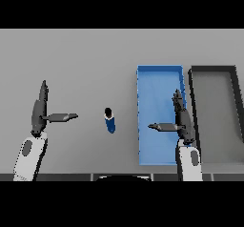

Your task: Pick up the blue pipe and place it into the blue bin.

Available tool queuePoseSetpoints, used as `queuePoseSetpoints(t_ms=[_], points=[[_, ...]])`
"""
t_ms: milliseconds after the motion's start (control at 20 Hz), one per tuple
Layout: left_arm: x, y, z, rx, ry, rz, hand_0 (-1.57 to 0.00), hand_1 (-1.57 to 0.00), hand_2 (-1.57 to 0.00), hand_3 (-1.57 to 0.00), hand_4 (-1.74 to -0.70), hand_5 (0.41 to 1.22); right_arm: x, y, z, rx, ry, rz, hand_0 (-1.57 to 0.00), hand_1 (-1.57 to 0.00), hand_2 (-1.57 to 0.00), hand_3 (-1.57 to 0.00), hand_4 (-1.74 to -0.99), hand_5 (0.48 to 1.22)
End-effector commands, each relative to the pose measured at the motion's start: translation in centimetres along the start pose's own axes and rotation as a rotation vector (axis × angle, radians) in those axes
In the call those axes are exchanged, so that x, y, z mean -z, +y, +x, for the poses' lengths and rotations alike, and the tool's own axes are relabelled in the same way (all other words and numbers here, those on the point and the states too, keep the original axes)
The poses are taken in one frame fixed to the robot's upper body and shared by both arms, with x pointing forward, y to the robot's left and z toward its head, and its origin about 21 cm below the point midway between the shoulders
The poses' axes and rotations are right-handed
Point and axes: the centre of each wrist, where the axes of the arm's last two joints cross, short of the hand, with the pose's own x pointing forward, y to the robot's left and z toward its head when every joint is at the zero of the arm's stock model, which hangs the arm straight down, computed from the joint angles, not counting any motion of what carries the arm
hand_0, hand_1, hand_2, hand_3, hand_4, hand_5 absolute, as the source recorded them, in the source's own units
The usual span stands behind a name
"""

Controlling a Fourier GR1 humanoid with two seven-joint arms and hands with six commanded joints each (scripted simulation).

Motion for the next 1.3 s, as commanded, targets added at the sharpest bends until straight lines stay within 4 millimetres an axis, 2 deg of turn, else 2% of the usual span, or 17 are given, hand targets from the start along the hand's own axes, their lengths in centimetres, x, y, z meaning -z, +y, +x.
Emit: queuePoseSetpoints(t_ms=[0,250,300,400,550,700,800,1000,1050,1250], points=[[0.0,0.0,0.0,-0.001,-0.004,0.001,0.0,0.0,0.0,0.0,-1.07,0.591,0.0,0.0,0.0,0.0,0.0,-0.001,0.0,0.0,0.0,0.0,-1.225,0.617],[0.2,-0.1,0.0,-0.003,-0.002,-0.003,0.0,0.0,0.0,0.0,-1.07,0.591,0.5,0.0,0.0,0.0,0.009,-0.002,0.0,0.0,0.0,0.0,-1.225,0.617],[0.2,1.1,0.5,0.071,-0.043,-0.164,0.0,0.0,0.0,0.0,-1.07,0.591,-0.3,-0.3,0.2,-0.083,-0.051,0.061,0.0,0.0,0.0,0.0,-1.225,0.617],[0.2,3.1,1.0,0.134,-0.062,-0.319,0.0,0.0,0.0,0.0,-1.07,0.589,-1.7,-0.9,0.5,-0.183,-0.086,0.12,0.0,0.0,0.0,0.0,-1.225,0.618],[0.4,3.5,1.1,0.155,-0.059,-0.393,0.0,0.0,0.0,0.0,-1.08,0.591,-2.3,-1.0,1.3,-0.242,-0.093,0.14,0.0,0.0,0.0,0.0,-1.215,0.618],[0.1,4.0,1.3,0.142,-0.061,-0.436,0.0,0.0,0.0,0.0,-1.08,0.604,-2.5,-0.5,1.1,-0.266,-0.064,0.126,0.0,0.0,0.0,0.0,-1.186,0.601],[-0.3,3.2,1.5,0.136,-0.082,-0.506,0.0,0.0,0.0,0.0,-1.09,0.596,-2.5,-0.5,1.4,-0.275,-0.075,0.121,0.0,0.0,0.0,0.0,-1.186,0.598],[-2.4,1.1,1.3,0.124,-0.088,-0.674,0.0,0.0,0.0,0.0,-1.11,0.534,-2.1,-1.0,1.5,-0.278,-0.082,0.143,0.0,0.0,0.0,0.0,-1.201,0.609],[-2.5,0.8,1.8,0.127,-0.075,-0.699,0.0,0.0,0.0,0.0,-1.12,0.514,-2.2,-0.9,1.6,-0.276,-0.096,0.146,0.0,0.0,0.0,0.0,-1.205,0.611],[-3.5,-2.8,1.3,0.134,-0.095,-0.8,0.0,0.0,0.0,0.0,-1.18,0.484,-2.4,-0.4,1.6,-0.283,-0.086,0.148,0.0,0.0,0.0,0.0,-1.212,0.613]])
